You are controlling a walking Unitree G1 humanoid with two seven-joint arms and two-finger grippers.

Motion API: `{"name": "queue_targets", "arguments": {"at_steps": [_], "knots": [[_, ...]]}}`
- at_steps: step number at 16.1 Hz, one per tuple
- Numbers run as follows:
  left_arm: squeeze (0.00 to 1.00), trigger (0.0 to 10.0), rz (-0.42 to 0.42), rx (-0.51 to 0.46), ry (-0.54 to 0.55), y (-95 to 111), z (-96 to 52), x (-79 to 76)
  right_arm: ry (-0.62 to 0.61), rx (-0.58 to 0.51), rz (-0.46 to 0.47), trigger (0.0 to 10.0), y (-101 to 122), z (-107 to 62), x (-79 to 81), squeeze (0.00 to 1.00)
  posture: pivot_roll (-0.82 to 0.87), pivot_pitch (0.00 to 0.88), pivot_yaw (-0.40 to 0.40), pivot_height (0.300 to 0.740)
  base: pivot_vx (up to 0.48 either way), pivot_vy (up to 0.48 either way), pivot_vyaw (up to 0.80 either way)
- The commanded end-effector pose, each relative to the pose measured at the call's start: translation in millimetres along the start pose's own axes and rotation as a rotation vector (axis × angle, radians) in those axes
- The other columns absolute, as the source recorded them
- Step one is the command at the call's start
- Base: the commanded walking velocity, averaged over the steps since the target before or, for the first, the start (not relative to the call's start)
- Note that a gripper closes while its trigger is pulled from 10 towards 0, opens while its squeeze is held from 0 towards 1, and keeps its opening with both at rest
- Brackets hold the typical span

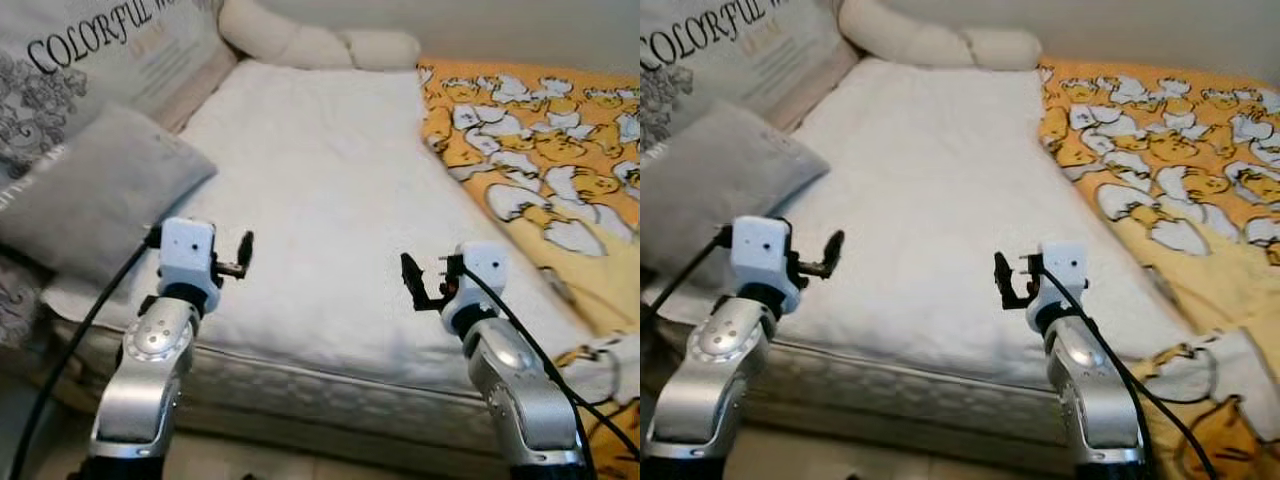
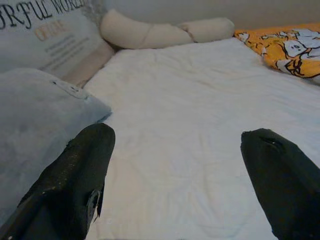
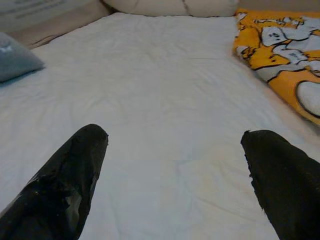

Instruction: Clean up the room

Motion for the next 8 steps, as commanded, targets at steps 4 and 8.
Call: {"name": "queue_targets", "arguments": {"at_steps": [4, 8], "knots": [[0.71, 10.0, 0.0, 0.002, -0.012, 1.6, 1.4, -1.0, -0.017, 0.005, 0.003, 10.0, -1.7, -3.3, -5.9, 1.0, 0.05, 0.0, 0.031, 0.74, 0.0, -0.429, 0.0], [0.71, 10.0, 0.004, 0.0, -0.021, 1.6, 2.3, -2.8, -0.006, 0.006, -0.007, 10.0, -2.9, -3.5, -5.2, 1.0, 0.05, 0.0, 0.03, 0.74, 0.0, -0.428, 0.0]]}}
Point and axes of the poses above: a point about 5 cm out from each wrist's last joint towards the gripper, its own z axis pointing out of the wrist towards the gripper, its own y axis along the axis of the wrist's last joint, x = y × z, the point moved 4 cm from there along z, pointing out of the wrist towards the gripper, and after that the axes turned 3 degrees about z, right-handed, at the moved point
